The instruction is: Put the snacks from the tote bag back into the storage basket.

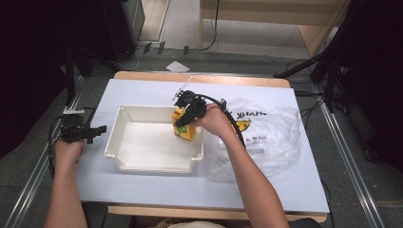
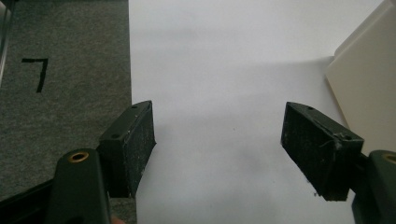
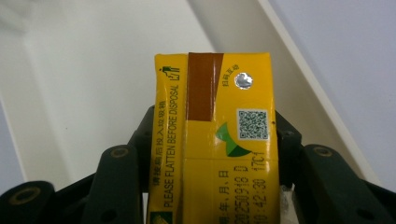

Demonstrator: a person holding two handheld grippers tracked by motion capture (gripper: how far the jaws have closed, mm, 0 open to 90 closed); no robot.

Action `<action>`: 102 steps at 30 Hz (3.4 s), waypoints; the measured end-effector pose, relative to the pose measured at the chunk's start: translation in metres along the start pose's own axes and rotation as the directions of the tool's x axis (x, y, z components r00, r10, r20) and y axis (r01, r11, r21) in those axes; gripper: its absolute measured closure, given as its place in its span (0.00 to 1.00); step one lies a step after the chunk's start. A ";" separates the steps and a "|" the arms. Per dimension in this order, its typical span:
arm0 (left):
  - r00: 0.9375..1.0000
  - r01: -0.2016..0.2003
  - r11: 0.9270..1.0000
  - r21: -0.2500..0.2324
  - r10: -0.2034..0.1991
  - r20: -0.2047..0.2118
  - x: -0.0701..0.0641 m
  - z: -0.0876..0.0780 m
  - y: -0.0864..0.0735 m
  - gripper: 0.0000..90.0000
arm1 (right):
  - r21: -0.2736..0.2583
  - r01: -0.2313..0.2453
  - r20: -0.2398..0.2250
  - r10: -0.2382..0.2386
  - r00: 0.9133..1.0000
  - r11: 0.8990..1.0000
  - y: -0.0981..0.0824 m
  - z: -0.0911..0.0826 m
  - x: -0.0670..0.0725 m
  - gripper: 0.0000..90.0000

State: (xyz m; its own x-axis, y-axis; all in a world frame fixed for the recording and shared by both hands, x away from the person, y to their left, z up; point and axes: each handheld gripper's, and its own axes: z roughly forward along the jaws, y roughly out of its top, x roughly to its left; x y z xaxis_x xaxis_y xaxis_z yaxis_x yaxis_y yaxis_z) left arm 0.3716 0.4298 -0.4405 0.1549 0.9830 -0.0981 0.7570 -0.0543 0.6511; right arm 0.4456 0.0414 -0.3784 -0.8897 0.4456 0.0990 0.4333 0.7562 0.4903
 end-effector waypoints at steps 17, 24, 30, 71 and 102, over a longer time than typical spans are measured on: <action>1.000 -0.005 1.000 -0.001 0.005 -0.004 0.000 0.000 0.000 0.30 | -0.004 -0.012 0.052 0.012 0.999 1.000 -0.001 0.008 -0.004 0.58; 1.000 -0.003 1.000 0.003 0.003 0.002 -0.001 0.001 0.000 0.30 | 0.007 -0.011 0.043 0.011 0.999 1.000 -0.004 0.006 -0.005 0.56; 1.000 -0.007 1.000 -0.002 0.007 0.003 -0.001 0.000 0.001 0.30 | 0.002 -0.031 0.032 0.031 0.999 1.000 -0.005 0.004 -0.003 0.54; 1.000 -0.023 0.999 0.026 0.023 -0.011 -0.006 0.001 -0.001 0.29 | -0.212 -0.084 -0.089 0.066 0.994 0.974 -0.050 -0.048 0.019 0.72; 0.999 -0.027 0.999 0.029 0.028 -0.030 -0.003 0.002 -0.003 0.29 | -0.230 -0.110 -0.088 0.092 0.992 0.967 -0.074 -0.008 0.016 1.00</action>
State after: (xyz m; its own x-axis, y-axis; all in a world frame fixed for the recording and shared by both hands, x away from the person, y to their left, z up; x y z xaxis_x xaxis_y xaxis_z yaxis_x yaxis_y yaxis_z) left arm 0.3698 0.4269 -0.4435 0.1571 0.9859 -0.0578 0.7708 -0.0858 0.6313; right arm 0.3979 -0.0113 -0.4068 -0.8553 0.4695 0.2193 0.4837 0.5719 0.6625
